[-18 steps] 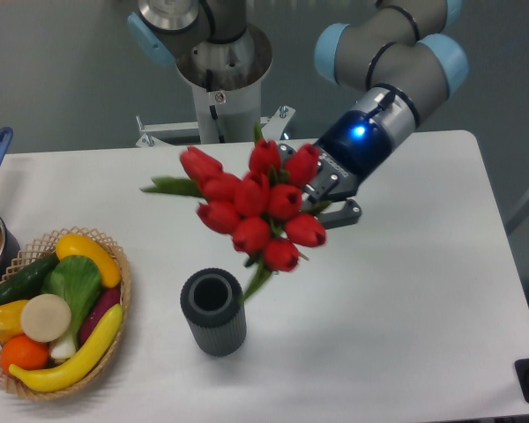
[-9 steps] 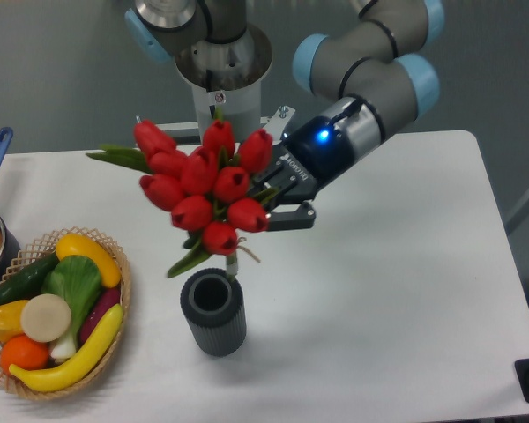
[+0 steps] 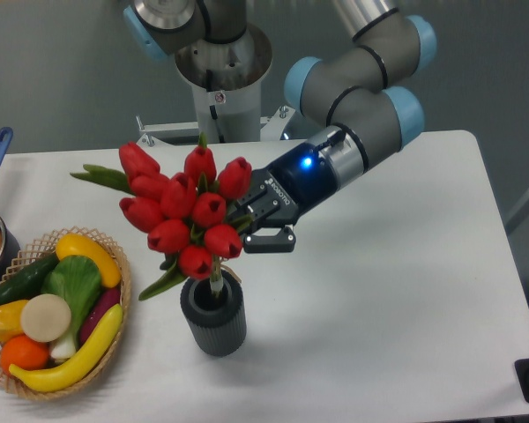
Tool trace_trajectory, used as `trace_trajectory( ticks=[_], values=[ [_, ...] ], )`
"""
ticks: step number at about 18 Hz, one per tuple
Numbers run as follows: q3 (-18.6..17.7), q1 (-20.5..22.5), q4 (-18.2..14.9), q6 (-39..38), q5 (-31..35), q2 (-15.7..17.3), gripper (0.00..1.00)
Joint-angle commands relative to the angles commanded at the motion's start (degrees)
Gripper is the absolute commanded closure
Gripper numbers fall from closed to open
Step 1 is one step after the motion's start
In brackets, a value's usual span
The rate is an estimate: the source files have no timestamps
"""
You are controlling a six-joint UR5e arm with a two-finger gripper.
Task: Insert the flowers into the vase
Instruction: 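Lower the tulip stems down into the grey vase opening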
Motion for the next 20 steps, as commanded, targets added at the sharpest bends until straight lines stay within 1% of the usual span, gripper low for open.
trace_trajectory(
  ticks=[6, 12, 15, 20],
  values=[
    [-0.2, -0.5, 0.0, 0.1, 0.3, -2.2, 0.8],
    [-3.2, -0.6, 0.1, 0.5, 0.9, -2.7, 0.8],
    [-5.1, -0.6, 0.1, 4.2, 1.1, -3.6, 0.8],
    [-5.6, -0.6, 0.1, 5.5, 1.1, -5.4, 0.8]
  ],
)
